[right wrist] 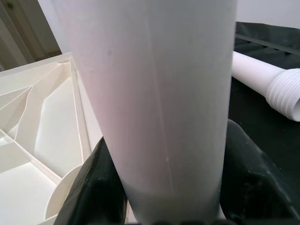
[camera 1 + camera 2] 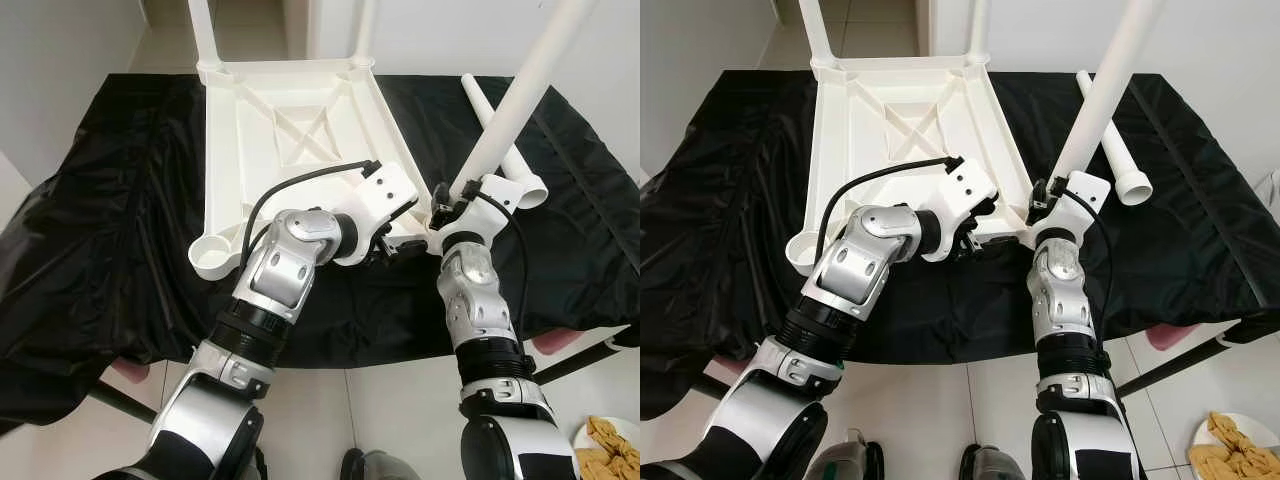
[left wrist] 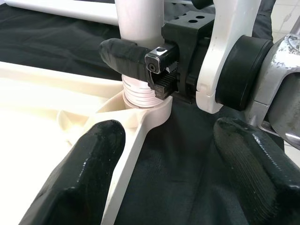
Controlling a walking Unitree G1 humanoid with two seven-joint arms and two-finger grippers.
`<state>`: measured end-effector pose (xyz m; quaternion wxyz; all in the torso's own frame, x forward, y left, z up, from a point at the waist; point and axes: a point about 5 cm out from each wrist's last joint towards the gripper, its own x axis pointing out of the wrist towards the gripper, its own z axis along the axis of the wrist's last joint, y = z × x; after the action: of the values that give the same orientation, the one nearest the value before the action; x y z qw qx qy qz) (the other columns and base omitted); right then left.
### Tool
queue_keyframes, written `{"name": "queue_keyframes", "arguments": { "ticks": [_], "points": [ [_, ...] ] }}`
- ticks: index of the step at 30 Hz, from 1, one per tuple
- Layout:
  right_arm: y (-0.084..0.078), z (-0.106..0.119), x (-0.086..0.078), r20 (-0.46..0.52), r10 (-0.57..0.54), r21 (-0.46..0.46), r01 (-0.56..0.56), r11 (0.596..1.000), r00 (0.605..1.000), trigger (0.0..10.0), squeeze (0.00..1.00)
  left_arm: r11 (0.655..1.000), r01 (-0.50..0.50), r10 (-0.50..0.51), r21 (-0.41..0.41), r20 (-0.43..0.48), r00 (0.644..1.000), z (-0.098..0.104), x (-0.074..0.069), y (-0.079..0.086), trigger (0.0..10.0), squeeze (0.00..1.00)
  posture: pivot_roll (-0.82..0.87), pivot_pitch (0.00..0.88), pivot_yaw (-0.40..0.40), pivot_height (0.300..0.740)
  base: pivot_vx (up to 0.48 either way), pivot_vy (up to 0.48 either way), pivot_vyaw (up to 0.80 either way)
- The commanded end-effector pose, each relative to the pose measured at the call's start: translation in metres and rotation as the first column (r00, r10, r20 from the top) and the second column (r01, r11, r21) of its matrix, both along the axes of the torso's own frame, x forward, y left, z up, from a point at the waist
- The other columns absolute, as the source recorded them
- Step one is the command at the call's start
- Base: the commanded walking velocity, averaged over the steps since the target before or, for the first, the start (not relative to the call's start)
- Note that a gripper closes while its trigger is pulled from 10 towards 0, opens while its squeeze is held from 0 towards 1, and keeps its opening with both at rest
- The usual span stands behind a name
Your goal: Building children table
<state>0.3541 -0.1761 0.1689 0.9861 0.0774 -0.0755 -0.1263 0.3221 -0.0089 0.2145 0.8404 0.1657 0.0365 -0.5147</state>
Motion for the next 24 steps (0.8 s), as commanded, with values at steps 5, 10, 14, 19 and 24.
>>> {"name": "queue_keyframes", "arguments": {
  "ticks": [5, 10, 14, 19, 24],
  "points": [
    [-0.003, -0.009, -0.004, -0.030, -0.014, 0.042, 0.015, 0.999, 0.999, 10.0, 0.00, 0.982, -0.188, 0.188, -0.020, 0.047, 0.981, -0.001, 0.007, 0.006, 10.0, 0.00, 0.05, 0.045, -0.028, 0.740, 0.000, 0.000, 0.00],
    [-0.007, -0.007, -0.005, -0.019, -0.011, 0.040, 0.012, 0.999, 1.000, 10.0, 1.00, 0.982, -0.187, 0.188, -0.021, 0.047, 0.981, -0.001, 0.007, 0.007, 10.0, 0.00, 0.05, 0.041, -0.029, 0.740, 0.000, 0.000, 0.00],
    [-0.009, -0.006, -0.005, -0.006, 0.038, 0.030, -0.038, 0.999, 0.999, 10.0, 1.00, 0.982, -0.187, 0.187, -0.022, 0.050, 0.981, -0.001, 0.007, 0.006, 10.0, 0.00, 0.05, 0.041, -0.028, 0.740, 0.000, 0.000, 0.00],
    [-0.010, -0.002, -0.004, 0.009, 0.102, 0.010, -0.102, 0.995, 0.995, 10.0, 1.00, 0.982, -0.189, 0.190, -0.022, 0.051, 0.980, 0.000, 0.008, 0.007, 10.0, 0.00, 0.05, 0.044, -0.027, 0.740, 0.000, 0.000, 0.00],
    [-0.021, 0.007, -0.001, 0.022, 0.272, -0.058, -0.270, 0.961, 0.962, 10.0, 0.00, 0.981, -0.194, 0.194, -0.022, 0.055, 0.979, 0.002, 0.009, 0.008, 10.0, 0.00, 0.05, 0.049, -0.022, 0.740, 0.000, 0.000, 0.00]
  ]
}}
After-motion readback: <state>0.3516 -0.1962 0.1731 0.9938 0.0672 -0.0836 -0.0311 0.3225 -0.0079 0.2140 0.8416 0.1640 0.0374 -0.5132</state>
